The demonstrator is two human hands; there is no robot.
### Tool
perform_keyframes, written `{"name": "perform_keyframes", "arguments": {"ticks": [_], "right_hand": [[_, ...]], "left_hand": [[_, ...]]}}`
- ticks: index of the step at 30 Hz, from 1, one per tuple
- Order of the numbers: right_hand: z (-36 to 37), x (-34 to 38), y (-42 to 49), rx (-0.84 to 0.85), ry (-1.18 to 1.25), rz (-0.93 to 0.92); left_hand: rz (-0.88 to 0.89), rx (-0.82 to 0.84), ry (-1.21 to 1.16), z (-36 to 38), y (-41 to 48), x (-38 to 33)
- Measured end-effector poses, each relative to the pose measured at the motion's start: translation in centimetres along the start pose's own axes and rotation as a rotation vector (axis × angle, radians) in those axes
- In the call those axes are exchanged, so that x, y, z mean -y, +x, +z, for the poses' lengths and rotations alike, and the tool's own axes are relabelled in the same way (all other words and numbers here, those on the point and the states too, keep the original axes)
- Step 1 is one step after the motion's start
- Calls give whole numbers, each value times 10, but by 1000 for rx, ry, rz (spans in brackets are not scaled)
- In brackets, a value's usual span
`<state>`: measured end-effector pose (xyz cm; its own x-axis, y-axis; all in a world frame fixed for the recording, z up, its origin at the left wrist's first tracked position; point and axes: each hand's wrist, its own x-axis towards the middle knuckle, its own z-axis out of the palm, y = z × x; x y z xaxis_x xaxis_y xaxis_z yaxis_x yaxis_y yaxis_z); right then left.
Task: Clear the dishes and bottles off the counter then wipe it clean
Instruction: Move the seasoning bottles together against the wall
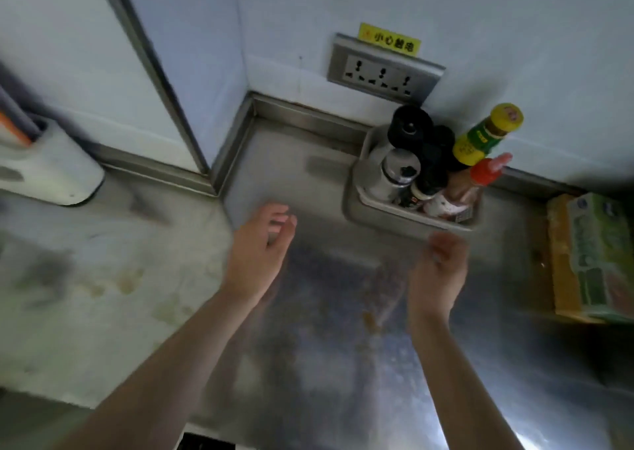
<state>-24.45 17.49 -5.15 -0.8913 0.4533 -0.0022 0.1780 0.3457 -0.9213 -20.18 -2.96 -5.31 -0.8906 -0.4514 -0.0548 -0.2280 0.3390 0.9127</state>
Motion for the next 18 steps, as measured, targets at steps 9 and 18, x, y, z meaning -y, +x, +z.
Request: {"name": "perform_keyframes", "arguments": {"ticks": [9, 18], "right_hand": [[107, 57, -152, 1076, -323, -140], [190, 134, -289, 1417, -268, -293]], "left_hand": [[-297, -455, -172, -166, -117, 35], [-739, -1042, -80, -274, -188, 63]]}}
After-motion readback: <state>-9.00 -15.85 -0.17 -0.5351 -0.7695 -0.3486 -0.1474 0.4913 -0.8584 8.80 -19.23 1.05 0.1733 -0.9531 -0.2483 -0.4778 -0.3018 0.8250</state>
